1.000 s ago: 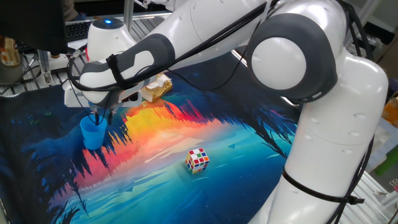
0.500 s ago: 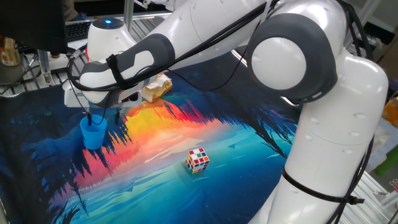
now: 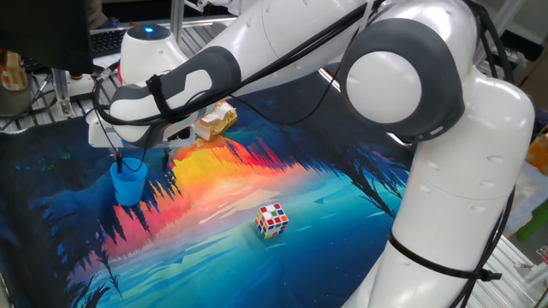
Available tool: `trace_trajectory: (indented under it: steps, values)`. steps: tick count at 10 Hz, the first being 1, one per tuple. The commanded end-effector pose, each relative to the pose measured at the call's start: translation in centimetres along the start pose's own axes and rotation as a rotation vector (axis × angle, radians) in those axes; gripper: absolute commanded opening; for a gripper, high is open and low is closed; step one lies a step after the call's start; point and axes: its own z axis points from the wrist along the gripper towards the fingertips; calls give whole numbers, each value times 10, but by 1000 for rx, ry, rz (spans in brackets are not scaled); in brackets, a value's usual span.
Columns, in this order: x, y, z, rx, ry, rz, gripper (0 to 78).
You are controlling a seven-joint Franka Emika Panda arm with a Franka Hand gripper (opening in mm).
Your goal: Pick up the cup
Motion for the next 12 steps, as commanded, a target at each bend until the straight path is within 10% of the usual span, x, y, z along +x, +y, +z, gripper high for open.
trace_trajectory:
  steps: [1,12]
  values:
    - [-4,-2,26,-3,-9,-8,774]
    - [2,2,20,-4,-9,2,774]
